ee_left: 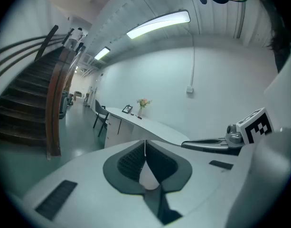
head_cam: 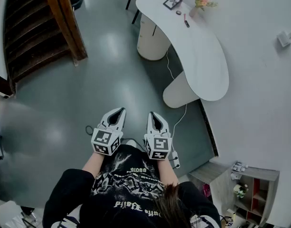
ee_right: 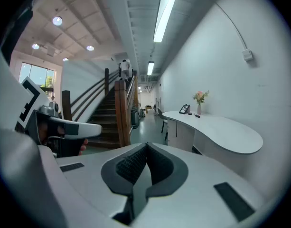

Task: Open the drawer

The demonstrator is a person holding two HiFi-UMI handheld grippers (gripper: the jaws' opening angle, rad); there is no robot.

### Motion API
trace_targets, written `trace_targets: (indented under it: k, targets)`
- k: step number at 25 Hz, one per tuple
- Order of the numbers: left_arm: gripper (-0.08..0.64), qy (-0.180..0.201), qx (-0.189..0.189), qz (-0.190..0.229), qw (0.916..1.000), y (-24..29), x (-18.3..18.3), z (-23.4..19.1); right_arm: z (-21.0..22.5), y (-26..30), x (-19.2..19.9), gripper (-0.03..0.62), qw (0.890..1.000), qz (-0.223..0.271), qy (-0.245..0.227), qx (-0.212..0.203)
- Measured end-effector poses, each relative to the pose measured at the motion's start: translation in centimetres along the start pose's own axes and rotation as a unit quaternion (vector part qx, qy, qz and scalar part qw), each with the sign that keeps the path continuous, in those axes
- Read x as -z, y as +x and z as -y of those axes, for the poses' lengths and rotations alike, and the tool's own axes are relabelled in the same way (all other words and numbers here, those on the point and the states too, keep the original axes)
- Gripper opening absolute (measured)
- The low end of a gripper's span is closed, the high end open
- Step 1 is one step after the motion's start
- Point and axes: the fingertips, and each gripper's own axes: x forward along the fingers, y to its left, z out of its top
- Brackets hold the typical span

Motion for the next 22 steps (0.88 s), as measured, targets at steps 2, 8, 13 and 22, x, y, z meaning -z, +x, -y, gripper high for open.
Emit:
trace_targets:
  k: [2,8,13,22]
  targets:
    - [0.026,0.005,-0.002,0.000,1.0000,-0.3,0.2,0.5,0.2,-0.4,0.2,0.026,1.000,0.003,0.004,-0.001]
    - [0.026,-0.002,-0.013,0.001,0.9999,-0.5,0.8,0.2,0.8,-0.5,0.5,0.026,0.999,0.016,0.042,-0.003]
    - [0.026,-0.006,-0.010,0.006,0.9999,0.6,0.3,-1.1,1.3,0.8,0.4,0.026,0.999,0.014,0.045,0.009]
    - [0.026,0.002,0.013,0.009,0.9999,8.0,-3.5,-4.9,5.8,6.9,-2.5,0.026,0.998,0.005,0.039,0.039]
